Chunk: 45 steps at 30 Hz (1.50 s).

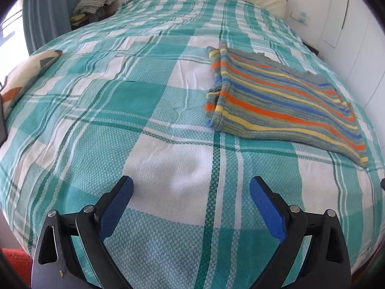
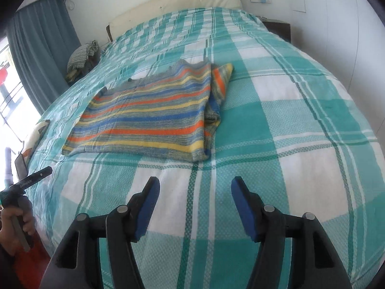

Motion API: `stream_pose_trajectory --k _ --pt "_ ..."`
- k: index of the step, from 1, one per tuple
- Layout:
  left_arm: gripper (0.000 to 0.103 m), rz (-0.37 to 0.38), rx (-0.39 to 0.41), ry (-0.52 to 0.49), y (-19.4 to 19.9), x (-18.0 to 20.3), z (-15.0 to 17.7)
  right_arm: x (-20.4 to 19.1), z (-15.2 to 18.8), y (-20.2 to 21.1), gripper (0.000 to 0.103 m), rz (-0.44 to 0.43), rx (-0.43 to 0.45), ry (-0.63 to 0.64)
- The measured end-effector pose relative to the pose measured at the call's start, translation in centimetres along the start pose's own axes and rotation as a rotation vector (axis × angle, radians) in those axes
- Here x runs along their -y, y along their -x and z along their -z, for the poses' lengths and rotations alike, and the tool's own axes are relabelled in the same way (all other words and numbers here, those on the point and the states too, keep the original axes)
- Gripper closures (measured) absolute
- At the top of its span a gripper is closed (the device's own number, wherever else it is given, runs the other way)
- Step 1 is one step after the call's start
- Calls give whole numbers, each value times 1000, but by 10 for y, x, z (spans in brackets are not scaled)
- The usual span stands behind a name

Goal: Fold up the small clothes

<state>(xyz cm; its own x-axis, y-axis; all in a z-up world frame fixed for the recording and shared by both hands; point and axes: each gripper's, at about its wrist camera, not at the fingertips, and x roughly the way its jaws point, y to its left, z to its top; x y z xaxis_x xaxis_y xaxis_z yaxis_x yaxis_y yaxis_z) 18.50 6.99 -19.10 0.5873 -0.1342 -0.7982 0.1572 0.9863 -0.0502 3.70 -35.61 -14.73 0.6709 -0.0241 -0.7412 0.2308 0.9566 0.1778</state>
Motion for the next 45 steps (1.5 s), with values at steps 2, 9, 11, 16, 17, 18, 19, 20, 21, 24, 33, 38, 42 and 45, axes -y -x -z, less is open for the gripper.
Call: stream_pose_trajectory --k 2,9,11,16,17,18,19,20,21,24,33,38,42,45 --pt "0 -32 -12 -52 -16 6 6 6 11 8 32 90 33 -2" --pt "0 -74 34 -74 -20 12 12 19 28 -16 21 148 -64 -6" --pt "0 -76 40 -77 -19 12 13 16 32 -19 15 153 -65 4" --pt "0 -88 50 -82 -19 15 15 12 39 -22 10 161 -56 23" --pt "0 -88 50 -82 -19 15 15 13 40 -22 10 156 -53 21" --pt "0 -88 50 -82 -19 15 15 13 40 -22 10 152 -51 22" --pt "0 -88 50 -83 -19 15 15 13 41 -22 10 151 -50 27" --pt "0 -89 51 -83 -19 15 15 12 42 -22 9 151 -49 34" --pt "0 -90 52 -83 -19 15 15 11 43 -23 8 153 -47 44" --pt "0 -94 54 -83 -19 15 15 6 44 -26 5 169 -46 72" --pt "0 -96 56 -84 -19 16 15 5 45 -28 3 169 -42 81" --pt "0 -98 63 -84 -18 15 15 5 45 -28 3 169 -42 81" --pt "0 -101 53 -80 -17 15 14 5 45 -29 2 169 -42 80" --pt "2 -113 -5 -81 -5 19 11 5 44 -28 2 167 -49 81"
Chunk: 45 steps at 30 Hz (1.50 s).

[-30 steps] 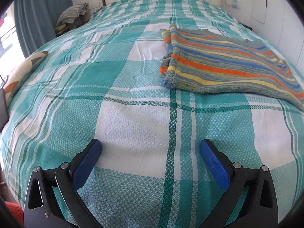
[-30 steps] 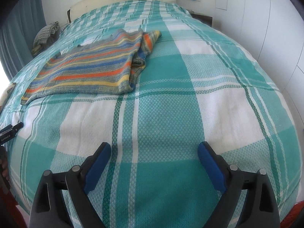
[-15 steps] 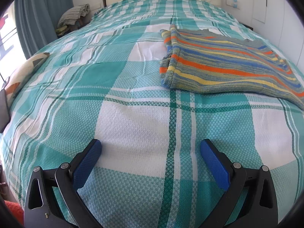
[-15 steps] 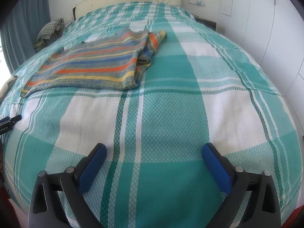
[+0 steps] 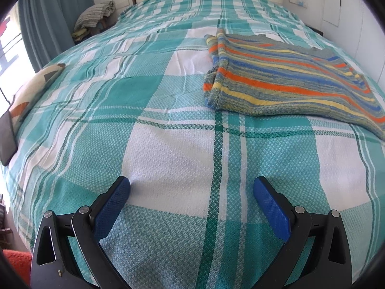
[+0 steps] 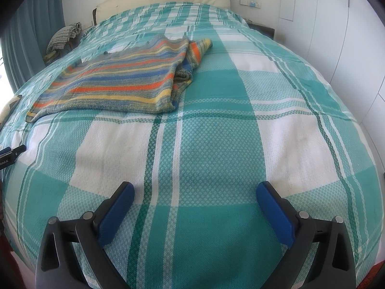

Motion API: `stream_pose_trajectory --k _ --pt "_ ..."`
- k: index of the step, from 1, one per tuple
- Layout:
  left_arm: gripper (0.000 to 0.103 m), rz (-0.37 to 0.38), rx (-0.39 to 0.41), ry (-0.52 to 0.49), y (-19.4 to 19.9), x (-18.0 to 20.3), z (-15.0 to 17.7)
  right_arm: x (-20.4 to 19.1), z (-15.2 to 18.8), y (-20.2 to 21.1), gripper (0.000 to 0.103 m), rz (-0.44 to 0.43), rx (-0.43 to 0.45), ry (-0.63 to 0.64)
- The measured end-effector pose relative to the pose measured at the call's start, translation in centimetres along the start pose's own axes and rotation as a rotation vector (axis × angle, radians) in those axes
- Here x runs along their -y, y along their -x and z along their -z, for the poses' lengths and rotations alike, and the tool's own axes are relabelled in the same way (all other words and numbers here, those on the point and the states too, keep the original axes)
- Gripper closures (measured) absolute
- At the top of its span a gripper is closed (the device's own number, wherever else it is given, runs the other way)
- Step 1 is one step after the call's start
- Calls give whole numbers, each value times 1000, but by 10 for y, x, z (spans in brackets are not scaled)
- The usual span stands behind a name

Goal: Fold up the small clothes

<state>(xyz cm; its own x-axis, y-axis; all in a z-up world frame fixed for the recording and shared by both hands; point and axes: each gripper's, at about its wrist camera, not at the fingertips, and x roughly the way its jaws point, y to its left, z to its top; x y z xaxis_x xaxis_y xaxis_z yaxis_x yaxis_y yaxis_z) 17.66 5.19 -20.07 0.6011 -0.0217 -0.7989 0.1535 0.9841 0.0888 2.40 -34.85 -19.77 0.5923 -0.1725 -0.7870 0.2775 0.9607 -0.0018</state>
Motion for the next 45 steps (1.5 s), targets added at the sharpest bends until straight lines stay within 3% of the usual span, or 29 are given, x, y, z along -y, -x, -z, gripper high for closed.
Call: stream_pose_trajectory --k 2,5,8,12,16,18,20,21,24,28,29,31,32,34,39,45 --pt "2 38 -1 -34 19 8 -3 2 -5 2 2 -15 -25 -4" --pt "2 138 87 -108 58 37 -6 12 -14 7 3 -73 -60 -47" --pt "2 282 114 -246 76 94 -17 32 -30 14 3 -170 -46 -150" --pt "2 443 131 -428 73 184 -36 59 -72 8 3 -215 -14 -190" --pt "2 514 141 -578 57 266 -47 83 -126 -20 3 -322 -40 -216" --pt "2 492 128 -626 42 298 -47 93 -150 -41 4 -396 -87 -253" --pt "20 477 100 -622 26 316 -49 100 -170 -66 5 -470 -142 -304" --pt "43 510 66 -601 19 319 -50 102 -178 -79 7 -498 -169 -325" --pt "93 491 96 -548 22 317 -54 99 -199 -117 13 -514 -228 -331" --pt "95 546 91 -471 27 301 -60 80 -228 -154 18 -526 -240 -322" --pt "95 554 96 -453 30 295 -61 71 -235 -162 25 -547 -250 -319" --pt "95 576 106 -403 37 281 -66 48 -247 -177 68 -576 -306 -296" --pt "95 585 115 -371 42 268 -69 36 -252 -179 91 -517 -324 -262" --pt "95 598 133 -291 51 235 -77 12 -266 -170 91 -455 -293 -205" --pt "95 603 124 18 54 120 -95 -79 -304 -120 91 -585 -198 -90" --pt "95 457 58 231 8 20 -89 -217 -320 -134 90 -627 -231 59"
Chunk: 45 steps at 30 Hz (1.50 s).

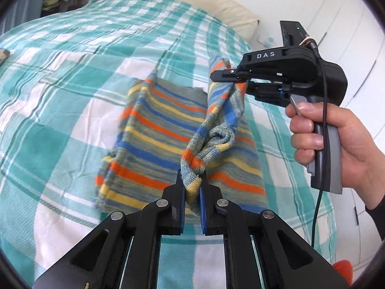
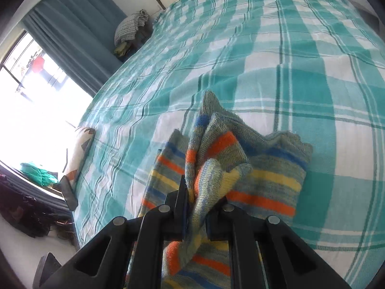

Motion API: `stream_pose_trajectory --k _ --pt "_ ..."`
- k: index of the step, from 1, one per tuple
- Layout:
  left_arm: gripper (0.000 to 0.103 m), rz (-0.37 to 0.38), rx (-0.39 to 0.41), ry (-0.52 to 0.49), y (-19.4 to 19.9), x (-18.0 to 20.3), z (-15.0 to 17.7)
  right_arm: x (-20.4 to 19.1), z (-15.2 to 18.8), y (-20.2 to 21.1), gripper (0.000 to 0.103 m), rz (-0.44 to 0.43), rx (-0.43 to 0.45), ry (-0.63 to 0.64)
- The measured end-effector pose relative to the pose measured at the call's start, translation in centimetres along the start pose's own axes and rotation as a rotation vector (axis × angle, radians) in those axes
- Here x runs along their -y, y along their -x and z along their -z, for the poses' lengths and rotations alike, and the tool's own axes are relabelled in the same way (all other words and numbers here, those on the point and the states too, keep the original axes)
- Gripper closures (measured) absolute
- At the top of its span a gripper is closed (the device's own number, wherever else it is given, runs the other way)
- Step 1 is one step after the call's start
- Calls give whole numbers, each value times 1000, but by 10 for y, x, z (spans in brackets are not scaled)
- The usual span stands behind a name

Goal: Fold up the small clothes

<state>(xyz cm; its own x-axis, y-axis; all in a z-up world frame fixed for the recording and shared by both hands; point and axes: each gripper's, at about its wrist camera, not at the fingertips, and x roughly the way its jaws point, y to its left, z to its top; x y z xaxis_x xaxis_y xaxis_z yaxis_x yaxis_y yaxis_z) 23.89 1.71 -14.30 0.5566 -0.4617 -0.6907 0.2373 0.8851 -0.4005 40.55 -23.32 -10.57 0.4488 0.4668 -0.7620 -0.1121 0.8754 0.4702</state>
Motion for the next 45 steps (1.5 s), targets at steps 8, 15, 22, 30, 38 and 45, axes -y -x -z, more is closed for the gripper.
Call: stream_pose_trajectory --k 8,15,22,30,38,45 --pt "40 -137 -23 123 25 -74 3 -24 20 -36 50 -216 62 -85" --pt "21 -111 19 11 19 -45 -15 -2 76 32 51 47 72 193" --pt "53 -282 -129 55 -58 -66 -29 -7 167 -2 53 55 -61 287" --pt "13 -291 -32 -53 26 -67 -3 -20 221 52 34 117 131 283" --pt "12 -328 -59 -8 20 -99 38 20 280 100 30 352 204 177" --pt "0 -375 -83 -122 1 -86 51 47 312 99 6 478 197 69"
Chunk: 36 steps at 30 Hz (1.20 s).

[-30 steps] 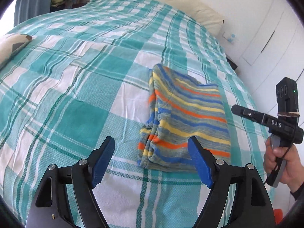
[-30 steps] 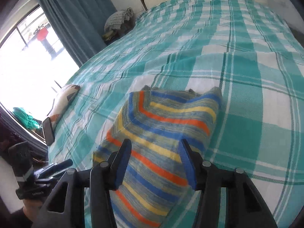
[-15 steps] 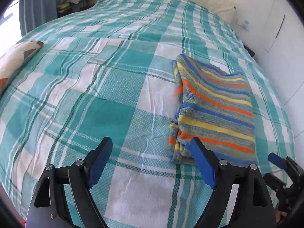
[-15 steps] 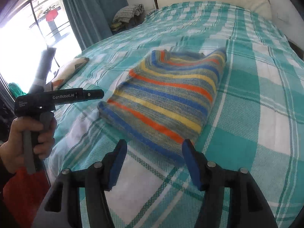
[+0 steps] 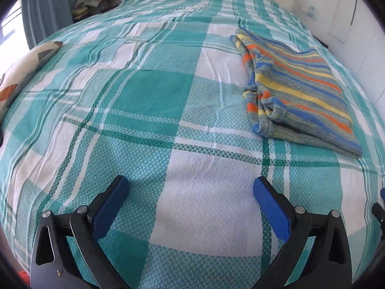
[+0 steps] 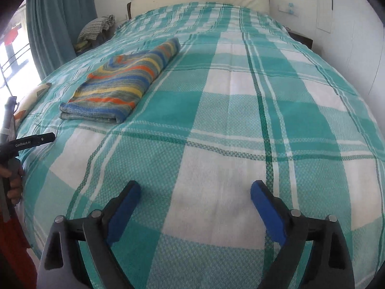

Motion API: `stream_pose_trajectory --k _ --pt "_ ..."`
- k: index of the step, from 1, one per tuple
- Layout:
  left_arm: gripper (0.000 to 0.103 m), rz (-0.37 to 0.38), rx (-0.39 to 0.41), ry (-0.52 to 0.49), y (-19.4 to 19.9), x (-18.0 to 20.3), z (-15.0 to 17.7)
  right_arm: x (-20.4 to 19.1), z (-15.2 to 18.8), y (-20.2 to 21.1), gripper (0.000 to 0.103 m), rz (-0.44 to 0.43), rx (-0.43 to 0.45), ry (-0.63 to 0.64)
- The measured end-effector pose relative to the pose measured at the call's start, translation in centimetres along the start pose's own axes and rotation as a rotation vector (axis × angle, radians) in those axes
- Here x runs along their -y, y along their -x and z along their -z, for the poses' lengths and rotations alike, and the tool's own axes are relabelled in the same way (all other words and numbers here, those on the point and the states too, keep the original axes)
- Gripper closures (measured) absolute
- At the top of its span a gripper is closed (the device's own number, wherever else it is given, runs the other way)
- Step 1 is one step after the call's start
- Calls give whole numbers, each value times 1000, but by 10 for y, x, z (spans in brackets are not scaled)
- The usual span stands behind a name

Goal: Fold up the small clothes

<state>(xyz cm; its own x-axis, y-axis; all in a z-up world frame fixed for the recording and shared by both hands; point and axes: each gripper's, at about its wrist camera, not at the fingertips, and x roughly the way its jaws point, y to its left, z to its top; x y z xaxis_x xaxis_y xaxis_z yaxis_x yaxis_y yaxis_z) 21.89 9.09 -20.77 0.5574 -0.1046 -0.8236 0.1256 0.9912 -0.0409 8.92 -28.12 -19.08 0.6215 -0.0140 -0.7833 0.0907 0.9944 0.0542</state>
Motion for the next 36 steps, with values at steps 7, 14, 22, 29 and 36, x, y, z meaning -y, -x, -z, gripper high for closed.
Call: stream_pose_trajectory --k 7,14,22,29,36 --pt "0 -8 -2 -6 -1 1 1 -10 9 -10 0 46 -6 64" --pt "0 -40 0 -23 -2 5 2 -10 12 -11 0 50 14 74" --pt "0 -54 -2 -30 -3 7 3 -11 11 -14 0 50 4 77" --pt "0 -62 -2 -34 -3 8 3 -11 12 -14 0 54 2 79" --pt "2 -29 -38 -23 4 5 -3 -11 12 -14 0 53 1 79"
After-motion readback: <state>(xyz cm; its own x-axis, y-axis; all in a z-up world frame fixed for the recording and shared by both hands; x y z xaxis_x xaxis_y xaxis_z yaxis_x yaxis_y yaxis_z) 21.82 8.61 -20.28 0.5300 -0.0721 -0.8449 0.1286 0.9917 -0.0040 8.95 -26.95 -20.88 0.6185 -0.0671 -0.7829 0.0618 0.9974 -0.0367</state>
